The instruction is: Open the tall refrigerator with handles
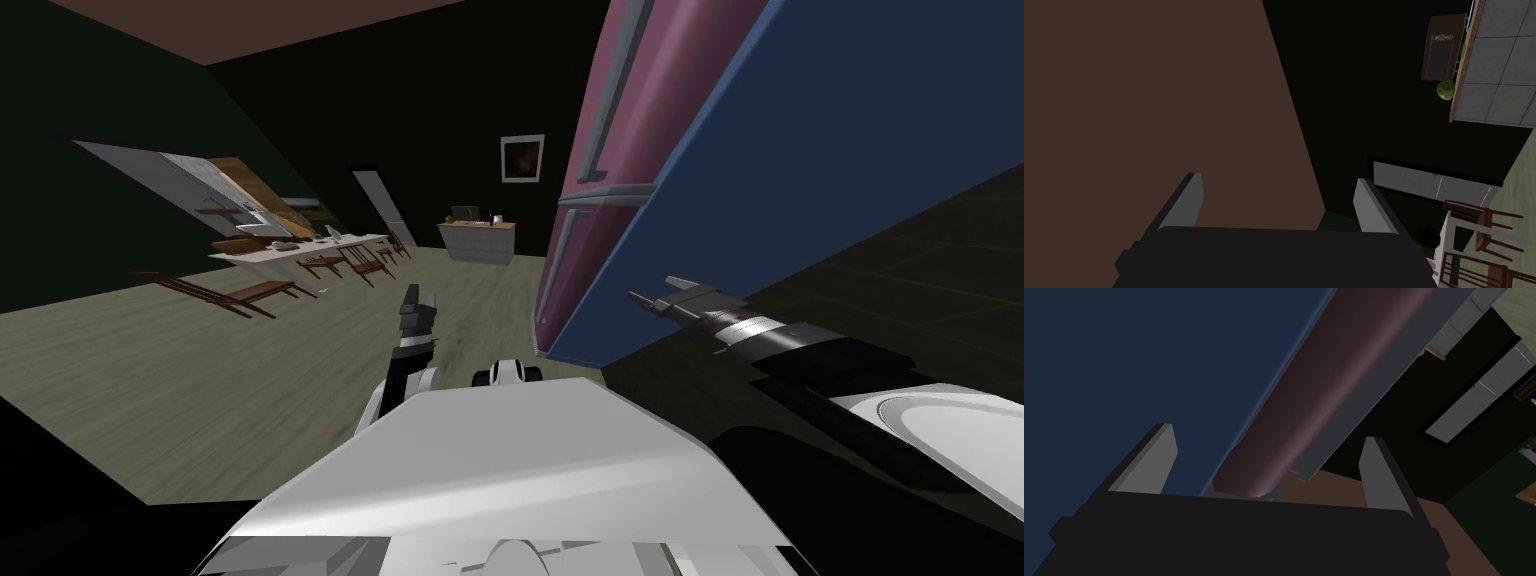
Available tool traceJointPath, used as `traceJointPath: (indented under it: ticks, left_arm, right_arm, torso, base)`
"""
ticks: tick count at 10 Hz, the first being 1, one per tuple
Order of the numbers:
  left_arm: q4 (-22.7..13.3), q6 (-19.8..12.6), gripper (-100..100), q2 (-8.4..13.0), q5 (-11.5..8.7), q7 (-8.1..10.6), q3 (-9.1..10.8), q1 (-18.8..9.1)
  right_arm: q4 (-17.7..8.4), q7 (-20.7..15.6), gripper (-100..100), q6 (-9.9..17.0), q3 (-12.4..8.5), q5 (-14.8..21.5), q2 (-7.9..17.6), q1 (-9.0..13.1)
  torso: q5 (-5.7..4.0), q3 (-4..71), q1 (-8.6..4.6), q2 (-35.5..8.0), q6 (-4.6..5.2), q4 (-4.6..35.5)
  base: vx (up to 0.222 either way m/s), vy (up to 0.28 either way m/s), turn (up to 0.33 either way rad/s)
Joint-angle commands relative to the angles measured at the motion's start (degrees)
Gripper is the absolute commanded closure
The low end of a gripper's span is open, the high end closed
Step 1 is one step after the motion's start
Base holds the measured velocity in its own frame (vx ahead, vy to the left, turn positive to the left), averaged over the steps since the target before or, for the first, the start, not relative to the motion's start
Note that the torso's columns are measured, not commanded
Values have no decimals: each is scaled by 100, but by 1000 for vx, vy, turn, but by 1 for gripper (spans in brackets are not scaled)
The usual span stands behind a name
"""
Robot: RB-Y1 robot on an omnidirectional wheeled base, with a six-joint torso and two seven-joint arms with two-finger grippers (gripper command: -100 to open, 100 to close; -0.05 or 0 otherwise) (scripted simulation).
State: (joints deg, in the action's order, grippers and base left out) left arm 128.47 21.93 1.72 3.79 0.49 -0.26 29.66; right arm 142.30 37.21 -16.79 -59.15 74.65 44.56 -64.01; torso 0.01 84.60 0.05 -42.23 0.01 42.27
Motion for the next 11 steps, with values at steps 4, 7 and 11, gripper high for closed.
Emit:
traceJointPath:
  ticks: [4, 7, 11]
  left_arm:
    - [0, 0, 0, 0, 0, 0, 0, 0]
    - [0, 0, 0, 0, 0, 0, 0, -1]
    - [0, 0, 0, 0, 0, 0, 0, -1]
  right_arm:
    - [9, 294, -100, 148, -777, 997, 439, -370]
    - [11, 403, -100, 221, -1031, 1380, 614, -509]
    - [11, 604, -100, 365, -1504, 2040, 950, -766]
  torso:
    - [-3, -2, -9, -2, 0, 1]
    - [0, -6, -1, -11, -2, 2]
    - [1, 6, 2, 8, -1, -3]
  base:
    - [102, 47, -74]
    - [70, 58, -47]
    - [78, 55, -77]
